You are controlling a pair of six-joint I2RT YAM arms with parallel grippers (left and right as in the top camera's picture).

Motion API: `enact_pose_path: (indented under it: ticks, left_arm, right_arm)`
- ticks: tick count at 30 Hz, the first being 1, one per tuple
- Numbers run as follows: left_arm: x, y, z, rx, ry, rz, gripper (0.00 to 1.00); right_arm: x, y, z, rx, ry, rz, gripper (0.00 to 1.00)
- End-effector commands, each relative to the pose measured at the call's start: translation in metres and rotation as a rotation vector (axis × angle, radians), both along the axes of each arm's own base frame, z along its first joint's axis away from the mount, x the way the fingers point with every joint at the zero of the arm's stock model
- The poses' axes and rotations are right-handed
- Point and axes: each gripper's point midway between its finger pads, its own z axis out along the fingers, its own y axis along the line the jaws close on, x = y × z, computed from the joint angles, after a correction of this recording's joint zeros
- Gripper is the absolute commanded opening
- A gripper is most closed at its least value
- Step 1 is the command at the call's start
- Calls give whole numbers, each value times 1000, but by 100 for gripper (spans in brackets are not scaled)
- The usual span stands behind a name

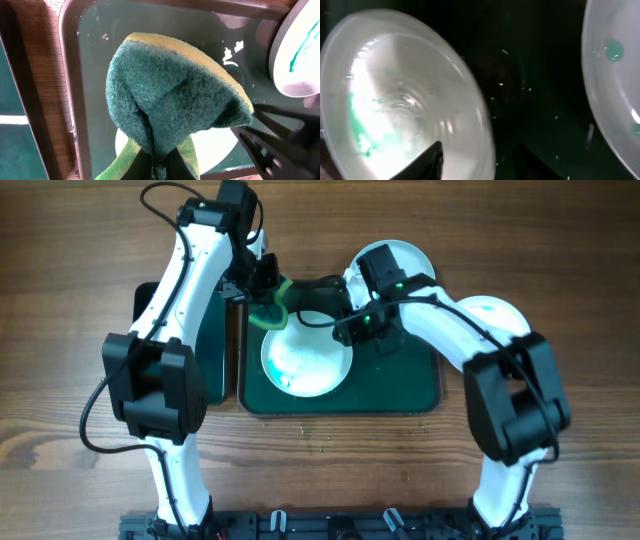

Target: Clean dirty plates on tray and stack at the side

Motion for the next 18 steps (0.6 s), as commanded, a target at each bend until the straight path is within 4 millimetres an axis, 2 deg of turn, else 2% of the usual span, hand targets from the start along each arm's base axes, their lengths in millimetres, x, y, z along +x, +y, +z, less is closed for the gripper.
enact_pose_path:
  ticks: [1, 5, 6, 11, 15, 18]
  left_arm:
    - [3, -1, 15, -20, -31, 9, 4]
    - [4, -1, 15, -21, -33, 9, 4]
    - [4, -1, 15, -21, -33, 9, 4]
    - [4, -1, 15, -21, -33, 9, 4]
    - [3, -2, 14, -21, -24, 26, 4]
    - [1, -4, 12, -20, -15, 27, 4]
  right_arm:
    - [4, 4, -6, 17, 12, 14, 35]
    - [0, 6, -11, 14, 37, 3, 14]
    - [-1, 8, -11, 15, 40, 2, 6]
    - [-7, 9, -13, 17, 134, -158, 4]
    - [-17, -1, -25, -22, 242, -373, 4]
    - [-28, -3, -33, -39, 304, -460, 4]
